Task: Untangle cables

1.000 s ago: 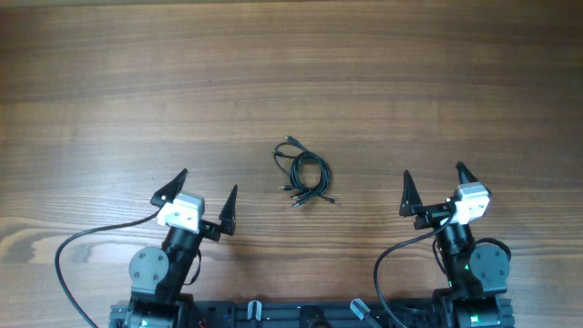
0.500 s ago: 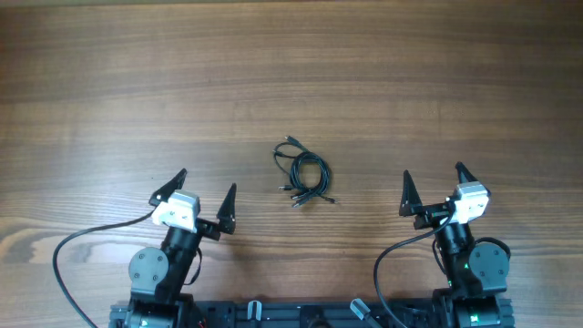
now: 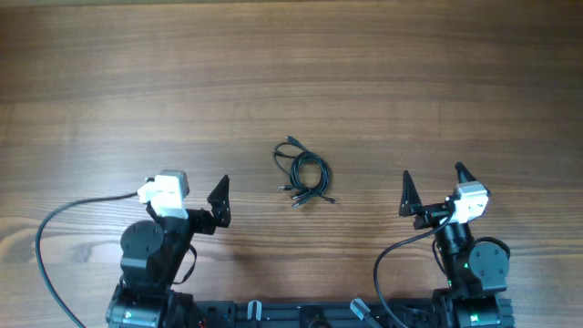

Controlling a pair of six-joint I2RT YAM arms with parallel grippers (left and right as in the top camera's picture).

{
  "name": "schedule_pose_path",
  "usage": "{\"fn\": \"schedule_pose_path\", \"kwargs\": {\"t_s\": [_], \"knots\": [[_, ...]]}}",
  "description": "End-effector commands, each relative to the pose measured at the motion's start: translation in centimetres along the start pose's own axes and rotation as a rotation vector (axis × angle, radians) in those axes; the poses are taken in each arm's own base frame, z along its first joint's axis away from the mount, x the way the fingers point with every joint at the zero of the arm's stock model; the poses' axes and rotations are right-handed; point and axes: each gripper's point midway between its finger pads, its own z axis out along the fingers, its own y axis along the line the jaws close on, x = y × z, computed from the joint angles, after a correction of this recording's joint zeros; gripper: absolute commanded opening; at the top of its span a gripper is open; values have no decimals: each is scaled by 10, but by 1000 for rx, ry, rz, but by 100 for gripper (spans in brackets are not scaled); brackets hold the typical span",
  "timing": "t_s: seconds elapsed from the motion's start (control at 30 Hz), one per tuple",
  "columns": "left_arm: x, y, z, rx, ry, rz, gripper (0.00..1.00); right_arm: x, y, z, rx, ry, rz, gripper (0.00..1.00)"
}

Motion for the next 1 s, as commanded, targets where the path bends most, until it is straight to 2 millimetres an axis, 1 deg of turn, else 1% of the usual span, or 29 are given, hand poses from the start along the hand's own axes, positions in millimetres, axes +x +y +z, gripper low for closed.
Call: {"fn": "schedule_pose_path", "kwargs": {"t_s": [0.0, 0.1, 0.17, 0.2, 0.23, 0.3, 0.37, 0.5, 0.53, 0.6, 0.63, 0.73, 0.77, 0.87, 0.97], "knots": [[-15, -8, 1, -4, 145, -70, 100, 0, 2, 0, -10, -1, 12, 100], [-23, -10, -2, -32, 252, -96, 100, 0, 2, 0, -10, -1, 12, 100], [-30, -12, -6, -50, 296, -147, 100, 0, 2, 0, -10, -1, 12, 100], [-32, -13, -9, -59, 315, -169, 100, 0, -1, 0, 5, -2, -18, 100], [-31, -13, -12, -65, 333, -173, 100, 0, -8, 0, 45, -1, -98, 100], [-24, -11, -15, -78, 361, -175, 100, 0, -8, 0, 46, 1, -160, 100], [-20, -10, -16, -82, 378, -177, 100, 0, -8, 0, 46, 1, -161, 100], [-20, -10, -16, -81, 378, -177, 100, 0, -7, 0, 42, 1, -158, 100], [-20, -10, -16, -81, 378, -177, 100, 0, -3, 0, 16, 0, -157, 100], [-20, -10, -16, -81, 378, -177, 100, -3, 12, 0, -70, -16, -158, 100], [-20, -10, -16, -81, 378, -177, 100, -2, 17, -1, -101, -17, -151, 100], [-21, -10, -16, -81, 374, -176, 100, 0, 11, -2, -66, 22, -1, 100], [-26, -11, -14, -75, 354, -174, 100, 3, 9, -3, -52, 57, 14, 100], [-30, -15, -13, -55, 341, -175, 100, 12, 9, -4, -45, 157, 25, 100], [-38, -16, -10, -47, 305, -186, 100, 11, 9, -1, -37, 253, 89, 100]]}}
